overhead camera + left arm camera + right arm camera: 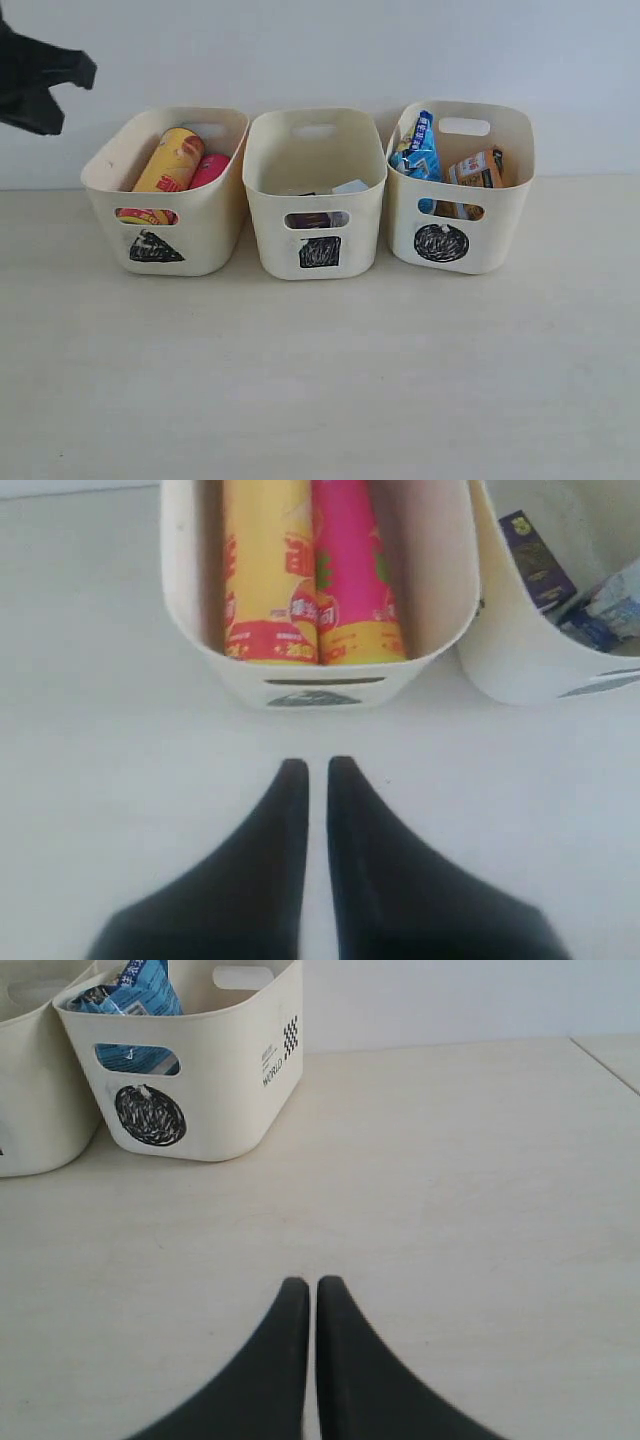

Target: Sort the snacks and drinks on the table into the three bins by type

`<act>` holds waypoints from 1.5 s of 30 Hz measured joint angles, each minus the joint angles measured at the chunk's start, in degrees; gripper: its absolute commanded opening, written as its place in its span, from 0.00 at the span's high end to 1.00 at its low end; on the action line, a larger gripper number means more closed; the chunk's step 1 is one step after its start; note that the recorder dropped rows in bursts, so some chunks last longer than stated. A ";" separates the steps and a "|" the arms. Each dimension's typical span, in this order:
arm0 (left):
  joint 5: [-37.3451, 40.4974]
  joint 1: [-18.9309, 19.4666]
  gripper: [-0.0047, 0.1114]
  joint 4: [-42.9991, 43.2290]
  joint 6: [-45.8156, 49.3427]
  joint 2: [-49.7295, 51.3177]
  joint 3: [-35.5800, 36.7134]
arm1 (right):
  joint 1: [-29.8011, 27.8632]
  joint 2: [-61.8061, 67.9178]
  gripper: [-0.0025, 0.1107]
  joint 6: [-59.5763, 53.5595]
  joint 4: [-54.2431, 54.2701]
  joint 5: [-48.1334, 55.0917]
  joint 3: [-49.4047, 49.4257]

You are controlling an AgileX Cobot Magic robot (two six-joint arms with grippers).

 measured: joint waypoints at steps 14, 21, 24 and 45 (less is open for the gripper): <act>-32.27 12.66 0.93 -4.51 -0.99 -38.19 44.18 | 0.00 0.00 0.98 0.10 0.23 -1.15 0.00; -33.95 12.66 0.93 -5.12 -0.99 -57.31 51.08 | 0.00 0.00 0.98 0.10 0.23 -1.15 0.00; -33.95 12.66 0.93 -5.37 -1.10 -64.25 53.04 | 0.00 0.00 0.98 0.10 0.23 -1.15 0.00; -34.19 12.66 0.93 -6.64 -1.48 -75.84 53.66 | 0.00 0.00 0.98 0.10 0.23 -1.15 0.00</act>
